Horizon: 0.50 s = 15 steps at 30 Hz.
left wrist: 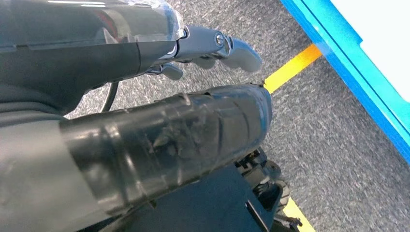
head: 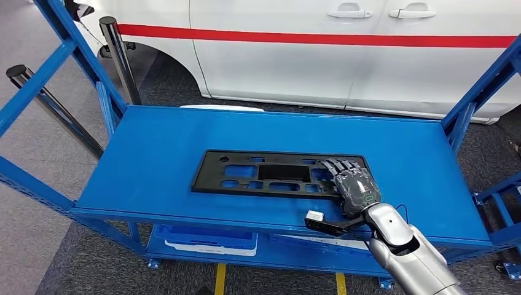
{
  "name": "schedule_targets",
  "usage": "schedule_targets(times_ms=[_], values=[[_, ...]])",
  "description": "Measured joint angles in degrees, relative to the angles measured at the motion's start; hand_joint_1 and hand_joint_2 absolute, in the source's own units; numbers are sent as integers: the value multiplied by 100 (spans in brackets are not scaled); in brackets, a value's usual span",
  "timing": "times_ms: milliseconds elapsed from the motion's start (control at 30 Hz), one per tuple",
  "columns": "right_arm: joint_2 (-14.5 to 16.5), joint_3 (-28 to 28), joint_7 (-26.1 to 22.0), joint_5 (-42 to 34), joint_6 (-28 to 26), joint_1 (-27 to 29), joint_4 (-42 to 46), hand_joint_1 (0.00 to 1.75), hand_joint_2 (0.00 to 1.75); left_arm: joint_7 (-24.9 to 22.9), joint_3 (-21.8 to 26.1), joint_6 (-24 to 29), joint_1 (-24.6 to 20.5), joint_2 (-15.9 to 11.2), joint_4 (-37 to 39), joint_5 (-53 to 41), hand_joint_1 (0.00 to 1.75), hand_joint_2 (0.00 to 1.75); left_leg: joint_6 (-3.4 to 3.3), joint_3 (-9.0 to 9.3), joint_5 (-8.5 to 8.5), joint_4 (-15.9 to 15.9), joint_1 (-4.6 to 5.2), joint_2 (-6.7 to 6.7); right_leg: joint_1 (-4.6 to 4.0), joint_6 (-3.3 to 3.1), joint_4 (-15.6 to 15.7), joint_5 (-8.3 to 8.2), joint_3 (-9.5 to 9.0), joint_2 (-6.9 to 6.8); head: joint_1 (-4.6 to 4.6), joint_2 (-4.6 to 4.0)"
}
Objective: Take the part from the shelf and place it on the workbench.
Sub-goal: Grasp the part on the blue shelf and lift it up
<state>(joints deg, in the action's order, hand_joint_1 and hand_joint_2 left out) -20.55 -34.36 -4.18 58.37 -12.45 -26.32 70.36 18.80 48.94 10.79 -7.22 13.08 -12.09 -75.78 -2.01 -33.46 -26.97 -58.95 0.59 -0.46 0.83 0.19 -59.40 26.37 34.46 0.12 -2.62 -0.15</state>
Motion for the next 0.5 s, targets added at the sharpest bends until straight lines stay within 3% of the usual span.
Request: schedule_targets(times_ms=[67, 133, 167, 200, 233, 267, 333, 400, 500], values=[[0, 72, -63, -28, -39, 18, -2, 175, 175, 4, 0, 0, 0, -1, 0, 1, 0, 0, 62, -148, -248, -350, -12, 6, 22, -55, 29, -19, -9, -8, 7, 0], [0, 142, -122, -44, -82, 52, -2, 175, 175, 6, 0, 0, 4, -1, 0, 3, 0, 0, 111, -477, -631, -1098, -40, 12, 20, -81, 33, -16, -10, -22, 14, 0], [0, 172, -151, -40, -120, 79, 2, 175, 175, 6, 0, 1, 8, -1, 0, 5, 0, 0, 127, -634, -751, -1441, -52, 13, 17, -84, 32, -13, -11, -28, 13, 0], [1, 203, -179, -21, -175, 111, 15, 175, 175, 7, 0, 3, 14, -2, 0, 9, 0, 0, 136, -711, -762, -1607, -60, 13, 14, -86, 31, -11, -14, -31, 14, 0], [1, 238, -204, 10, -248, 153, 38, 175, 175, 8, 0, 6, 19, -3, 0, 14, 0, 0, 135, -679, -658, -1541, -65, 13, 14, -85, 31, -8, -21, -32, 14, 0], [2, 274, -221, 53, -325, 199, 77, 175, 175, 10, 0, 10, 21, -4, 0, 19, 0, 0, 125, -538, -462, -1246, -68, 13, 14, -82, 31, -4, -33, -31, 14, 0], [2, 345, -238, 155, -487, 314, 190, 175, 175, 19, 0, 18, 17, -5, 0, 31, 0, 0, 86, -140, -98, -414, -62, 11, 4, -62, 26, 10, -50, -29, 13, 0], [2, 420, -230, 295, -674, 473, 351, 175, 175, 33, 0, 31, 14, -5, 0, 50, 0, 0, 53, 56, 4, 13, -43, 5, -8, -20, 24, 11, -39, -27, 11, 0], [5, 555, -190, 626, -1098, 844, 733, 175, 175, 48, 1, 73, 39, -10, 0, 93, 0, 0, -16, 82, 21, 98, -42, -2, -5, 64, 26, 21, -31, -26, 10, 0]])
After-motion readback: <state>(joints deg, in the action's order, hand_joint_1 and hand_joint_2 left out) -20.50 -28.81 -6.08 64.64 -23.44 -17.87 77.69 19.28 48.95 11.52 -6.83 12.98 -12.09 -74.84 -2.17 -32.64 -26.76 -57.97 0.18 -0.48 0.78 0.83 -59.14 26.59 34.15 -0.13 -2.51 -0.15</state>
